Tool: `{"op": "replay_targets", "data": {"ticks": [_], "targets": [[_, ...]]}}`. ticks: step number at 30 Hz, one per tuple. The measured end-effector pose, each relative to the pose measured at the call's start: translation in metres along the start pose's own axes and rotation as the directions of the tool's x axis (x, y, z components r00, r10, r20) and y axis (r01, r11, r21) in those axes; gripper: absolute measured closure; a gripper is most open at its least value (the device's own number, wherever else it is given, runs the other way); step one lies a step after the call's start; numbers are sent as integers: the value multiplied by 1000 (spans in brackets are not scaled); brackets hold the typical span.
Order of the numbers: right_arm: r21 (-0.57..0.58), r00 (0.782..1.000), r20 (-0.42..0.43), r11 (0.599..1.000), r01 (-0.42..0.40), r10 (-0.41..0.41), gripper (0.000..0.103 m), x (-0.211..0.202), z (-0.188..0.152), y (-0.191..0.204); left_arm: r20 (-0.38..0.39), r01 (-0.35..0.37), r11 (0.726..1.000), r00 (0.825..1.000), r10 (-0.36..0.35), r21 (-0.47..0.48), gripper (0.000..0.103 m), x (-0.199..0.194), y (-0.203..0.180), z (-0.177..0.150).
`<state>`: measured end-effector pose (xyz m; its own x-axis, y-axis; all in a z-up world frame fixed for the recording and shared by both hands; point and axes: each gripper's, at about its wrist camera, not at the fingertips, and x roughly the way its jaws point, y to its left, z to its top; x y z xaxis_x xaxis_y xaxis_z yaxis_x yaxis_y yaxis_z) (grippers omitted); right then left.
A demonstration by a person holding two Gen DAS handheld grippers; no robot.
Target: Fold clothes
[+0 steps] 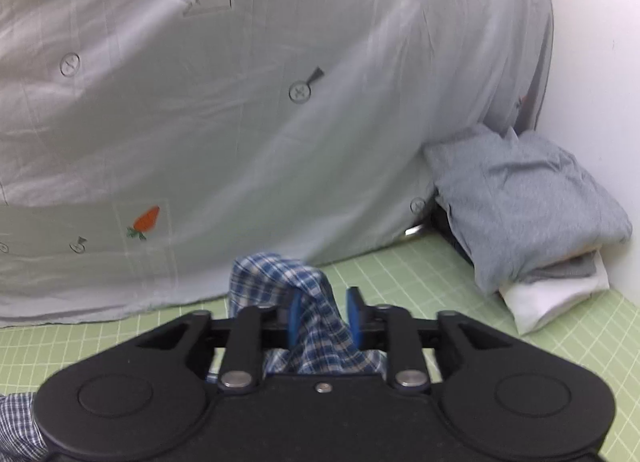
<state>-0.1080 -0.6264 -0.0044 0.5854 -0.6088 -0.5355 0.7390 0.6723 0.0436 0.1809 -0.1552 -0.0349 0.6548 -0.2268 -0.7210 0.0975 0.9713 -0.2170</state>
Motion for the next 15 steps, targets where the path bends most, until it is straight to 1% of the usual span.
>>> {"op": "replay_targets", "data": {"ticks": [1, 2, 3, 4, 5, 7, 10, 11, 13, 14, 15], "targets": [[3, 1000, -22, 1000, -6, 6, 58, 2, -10, 3, -37, -8, 1000, 999, 8, 9, 49, 6, -1, -14], [8, 999, -48, 1000, -18, 18, 57, 2, -20, 4, -80, -15, 1000, 997, 16, 17, 48, 11, -2, -30], [21, 996, -84, 999, -27, 28, 52, 3, -31, 4, -140, -18, 1000, 990, 21, 22, 47, 16, 0, -49], [36, 992, -120, 999, -36, 40, 47, 2, -43, 3, -196, -17, 1000, 980, 21, 23, 47, 21, 1, -68], [50, 987, -154, 998, -46, 53, 45, 1, -56, 2, -244, -5, 1000, 970, 8, 15, 47, 23, 4, -84], [78, 970, -227, 995, -67, 84, 43, -2, -80, 1, -326, 18, 1000, 945, -17, 1, 42, 25, 7, -114], [133, 932, -336, 986, -99, 139, 43, -6, -112, 0, -416, 66, 998, 907, -65, -11, 41, 24, 7, -152], [143, 921, -357, 983, -112, 157, 42, -7, -119, 2, -441, 85, 996, 894, -83, -16, 41, 24, 6, -162], [164, 898, -396, 977, -138, 193, 42, -11, -133, 7, -475, 111, 993, 873, -113, -31, 41, 25, 4, -175], [150, 891, -409, 977, -149, 198, 41, -11, -137, 12, -489, 122, 992, 863, -126, -40, 41, 25, 3, -182], [136, 885, -419, 978, -161, 204, 41, -10, -140, 16, -496, 129, 990, 857, -137, -50, 41, 25, 2, -186]]}}
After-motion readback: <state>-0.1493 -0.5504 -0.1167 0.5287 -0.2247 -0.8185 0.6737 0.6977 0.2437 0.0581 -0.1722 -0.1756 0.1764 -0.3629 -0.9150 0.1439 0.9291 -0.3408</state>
